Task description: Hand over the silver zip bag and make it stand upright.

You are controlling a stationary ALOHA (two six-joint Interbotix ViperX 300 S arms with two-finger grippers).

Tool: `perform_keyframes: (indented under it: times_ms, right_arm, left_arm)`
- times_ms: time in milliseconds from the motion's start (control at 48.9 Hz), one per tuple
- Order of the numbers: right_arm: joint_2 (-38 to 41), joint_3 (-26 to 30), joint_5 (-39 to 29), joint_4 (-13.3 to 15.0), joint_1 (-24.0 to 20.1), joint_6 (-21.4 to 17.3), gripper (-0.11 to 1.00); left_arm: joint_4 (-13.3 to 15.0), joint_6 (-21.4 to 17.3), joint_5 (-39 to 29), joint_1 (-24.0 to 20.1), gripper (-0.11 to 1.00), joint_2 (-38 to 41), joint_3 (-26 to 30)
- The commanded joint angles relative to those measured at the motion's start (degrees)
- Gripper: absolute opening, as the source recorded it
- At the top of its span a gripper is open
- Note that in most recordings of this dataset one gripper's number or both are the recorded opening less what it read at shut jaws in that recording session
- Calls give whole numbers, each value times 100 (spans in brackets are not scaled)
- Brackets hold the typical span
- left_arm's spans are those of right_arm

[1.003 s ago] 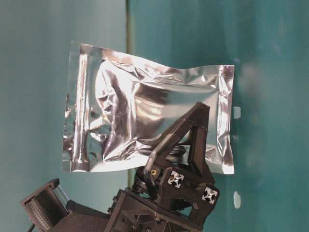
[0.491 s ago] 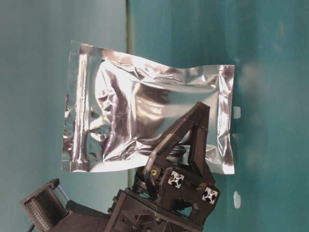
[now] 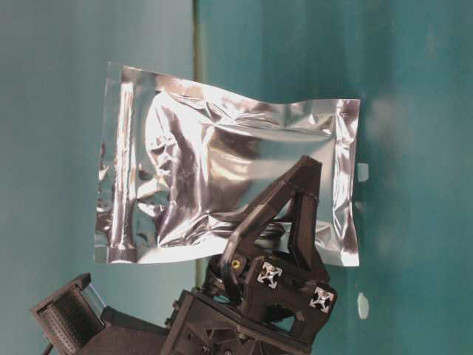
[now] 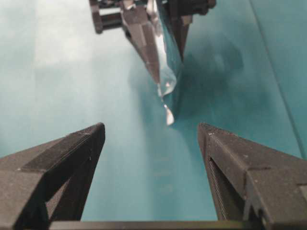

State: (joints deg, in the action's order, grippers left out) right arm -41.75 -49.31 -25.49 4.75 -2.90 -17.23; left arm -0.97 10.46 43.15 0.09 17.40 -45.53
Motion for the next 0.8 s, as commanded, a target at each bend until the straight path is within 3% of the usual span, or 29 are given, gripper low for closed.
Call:
perform_keyframes:
  times_ms: [0,778]
  right_arm:
    - [-18,44,53,0,0,-62,85]
    - [-18,26,70,-9,-26,-79,85]
  left_arm:
    - [-9,9,18,70,29,-35,35]
    - [-9,18,26,97,29,-26,35]
